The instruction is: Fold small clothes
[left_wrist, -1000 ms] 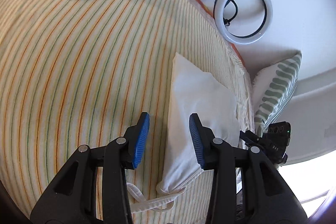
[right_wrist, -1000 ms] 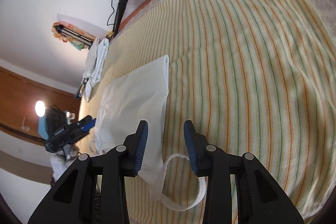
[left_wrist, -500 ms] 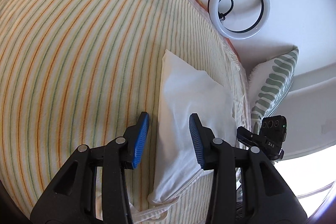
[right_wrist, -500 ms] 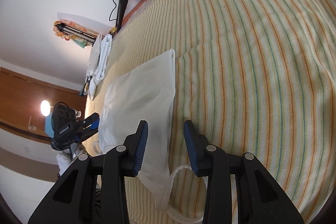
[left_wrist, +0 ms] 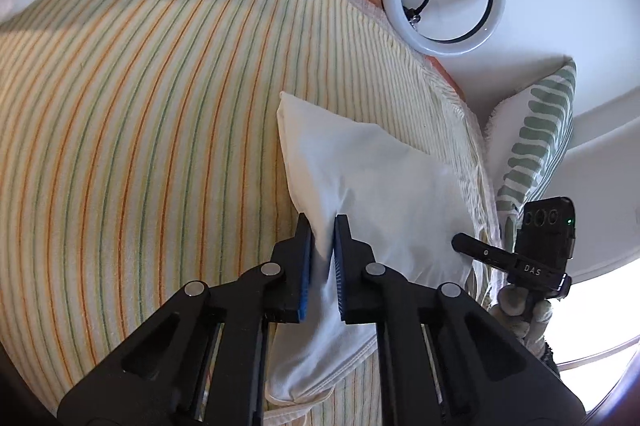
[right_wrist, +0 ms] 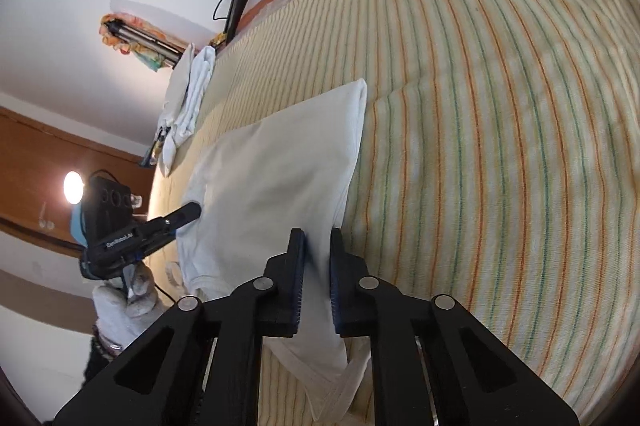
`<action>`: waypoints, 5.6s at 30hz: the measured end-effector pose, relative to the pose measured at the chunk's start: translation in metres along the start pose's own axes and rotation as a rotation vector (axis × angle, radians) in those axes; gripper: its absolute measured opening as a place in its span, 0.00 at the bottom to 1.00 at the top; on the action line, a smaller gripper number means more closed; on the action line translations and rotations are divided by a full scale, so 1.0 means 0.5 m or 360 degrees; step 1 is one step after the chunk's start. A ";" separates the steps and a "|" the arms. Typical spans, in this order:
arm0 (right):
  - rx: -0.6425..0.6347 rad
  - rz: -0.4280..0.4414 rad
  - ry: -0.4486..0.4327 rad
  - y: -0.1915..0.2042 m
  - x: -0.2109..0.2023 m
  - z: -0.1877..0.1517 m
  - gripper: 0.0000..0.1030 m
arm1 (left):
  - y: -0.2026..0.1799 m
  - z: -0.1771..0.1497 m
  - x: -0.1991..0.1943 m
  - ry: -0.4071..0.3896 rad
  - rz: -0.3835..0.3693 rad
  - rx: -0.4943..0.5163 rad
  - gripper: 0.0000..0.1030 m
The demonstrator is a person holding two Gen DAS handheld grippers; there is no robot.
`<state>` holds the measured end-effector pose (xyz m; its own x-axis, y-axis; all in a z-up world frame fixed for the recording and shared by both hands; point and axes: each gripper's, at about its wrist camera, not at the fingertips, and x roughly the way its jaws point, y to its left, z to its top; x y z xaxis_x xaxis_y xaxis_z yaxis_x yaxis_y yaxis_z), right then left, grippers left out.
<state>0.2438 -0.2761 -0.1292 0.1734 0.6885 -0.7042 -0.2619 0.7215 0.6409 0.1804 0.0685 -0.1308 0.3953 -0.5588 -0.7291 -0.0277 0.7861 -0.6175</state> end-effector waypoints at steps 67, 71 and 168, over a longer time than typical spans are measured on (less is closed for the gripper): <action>-0.0697 -0.0076 -0.0260 0.648 0.445 0.373 0.04 | 0.359 0.470 -0.415 -0.0719 0.0670 0.0093 0.06; -0.0730 -0.0166 -0.0245 0.646 0.471 0.375 0.04 | 0.377 0.475 -0.394 -0.0707 0.0778 0.0090 0.06; -0.1060 -0.0571 -0.0754 0.496 0.073 -0.075 0.81 | -0.067 -0.132 -0.409 -0.1075 0.1167 0.0557 1.00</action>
<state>0.1498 -0.0748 -0.0074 0.6868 0.4937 -0.5334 -0.5880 0.8088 -0.0085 0.0399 0.1390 0.0197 0.8210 0.2627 -0.5069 -0.2432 0.9642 0.1057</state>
